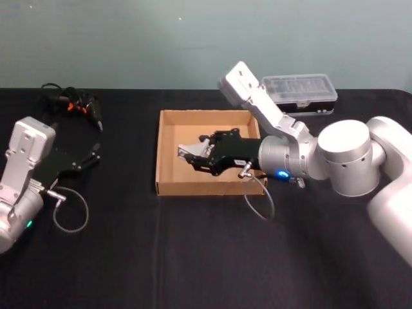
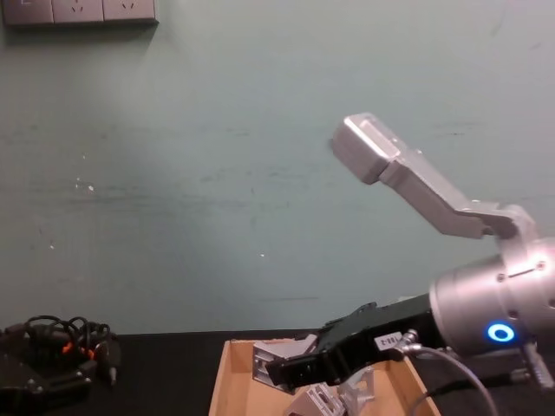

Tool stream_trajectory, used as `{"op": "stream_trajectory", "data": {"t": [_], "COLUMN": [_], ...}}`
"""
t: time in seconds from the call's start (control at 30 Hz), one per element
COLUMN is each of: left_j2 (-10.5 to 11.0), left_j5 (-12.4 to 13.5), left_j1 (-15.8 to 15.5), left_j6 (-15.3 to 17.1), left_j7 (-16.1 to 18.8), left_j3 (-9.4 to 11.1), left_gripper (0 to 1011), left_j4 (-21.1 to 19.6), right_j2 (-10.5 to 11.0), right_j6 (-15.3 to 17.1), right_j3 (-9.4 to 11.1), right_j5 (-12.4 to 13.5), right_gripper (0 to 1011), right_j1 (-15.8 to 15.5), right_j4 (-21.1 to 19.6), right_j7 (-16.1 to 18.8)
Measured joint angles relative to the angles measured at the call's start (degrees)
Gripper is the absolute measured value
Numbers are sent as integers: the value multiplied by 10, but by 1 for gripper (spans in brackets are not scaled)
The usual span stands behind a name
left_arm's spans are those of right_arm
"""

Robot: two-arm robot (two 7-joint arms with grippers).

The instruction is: Use one hand to pick up the angle iron from the table and place it into the box.

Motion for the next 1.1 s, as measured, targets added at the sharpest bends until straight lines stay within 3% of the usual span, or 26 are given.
{"op": "stream_trajectory", "data": {"t": [0.27, 0.43, 1.1], "left_j2": [0, 0, 0], "left_j5": [0, 0, 0], "left_j1": [0, 0, 0], "left_j6": [0, 0, 0], "left_j7": [0, 0, 0], "left_j3": [0, 0, 0], "left_gripper": [1011, 1011, 1011], "left_j4": [0, 0, 0], "right_j2": [-37, -51, -84], "right_j6": [-16, -19, -39], "right_j3": [-20, -28, -35], "right_j5": [-14, -19, -34], "right_gripper": [540, 540, 540], "right_j1": [48, 65, 96], "right_j4": [98, 139, 225], "right_j7": [14, 25, 38]}}
